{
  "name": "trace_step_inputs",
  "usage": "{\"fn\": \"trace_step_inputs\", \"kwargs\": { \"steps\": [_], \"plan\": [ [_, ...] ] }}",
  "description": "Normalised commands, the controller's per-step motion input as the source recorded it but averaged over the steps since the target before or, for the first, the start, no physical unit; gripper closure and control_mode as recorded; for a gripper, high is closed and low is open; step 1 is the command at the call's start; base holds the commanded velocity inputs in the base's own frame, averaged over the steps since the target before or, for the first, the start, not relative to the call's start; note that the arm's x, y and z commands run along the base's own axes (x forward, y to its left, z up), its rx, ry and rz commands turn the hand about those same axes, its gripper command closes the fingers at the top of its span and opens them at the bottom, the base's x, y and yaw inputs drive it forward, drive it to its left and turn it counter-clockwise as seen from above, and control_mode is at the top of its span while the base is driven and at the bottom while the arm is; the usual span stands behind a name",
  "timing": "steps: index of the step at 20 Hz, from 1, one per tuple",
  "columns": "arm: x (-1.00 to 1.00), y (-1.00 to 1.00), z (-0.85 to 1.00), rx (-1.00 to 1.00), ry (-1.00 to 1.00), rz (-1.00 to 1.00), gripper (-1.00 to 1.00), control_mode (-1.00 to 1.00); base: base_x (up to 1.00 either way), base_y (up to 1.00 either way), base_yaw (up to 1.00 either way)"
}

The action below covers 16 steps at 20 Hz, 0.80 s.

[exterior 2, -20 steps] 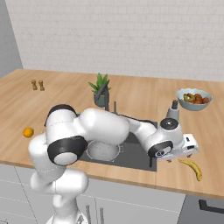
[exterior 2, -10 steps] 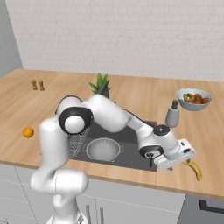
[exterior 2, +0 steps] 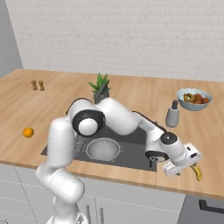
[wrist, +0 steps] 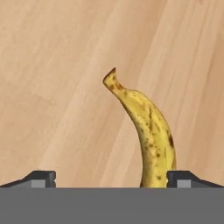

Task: Put the colander in the sink, put the banana, orange in the colander, and turn on the sink faucet and pour water over the colander.

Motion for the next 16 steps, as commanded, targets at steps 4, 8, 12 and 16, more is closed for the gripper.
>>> {"fn": "trace_step_inputs", "kwargs": {
  "steps": [4, 8, 12, 16],
  "plan": [
    [0.14, -0.36, 0.0, 0.02, 0.0, 0.11, -1.0, -1.0, 0.0, 0.0, 0.0],
    [0.24, -0.31, 0.0, 0.03, 0.0, 0.11, -1.0, -1.0, 0.0, 0.0, 0.0],
    [0.31, -0.27, 0.0, 0.04, 0.01, 0.1, -1.0, -1.0, 0.0, 0.0, 0.0],
    [0.45, -0.24, 0.0, 0.08, 0.11, 0.06, -1.0, -1.0, 0.0, 0.0, 0.0]
  ]
}}
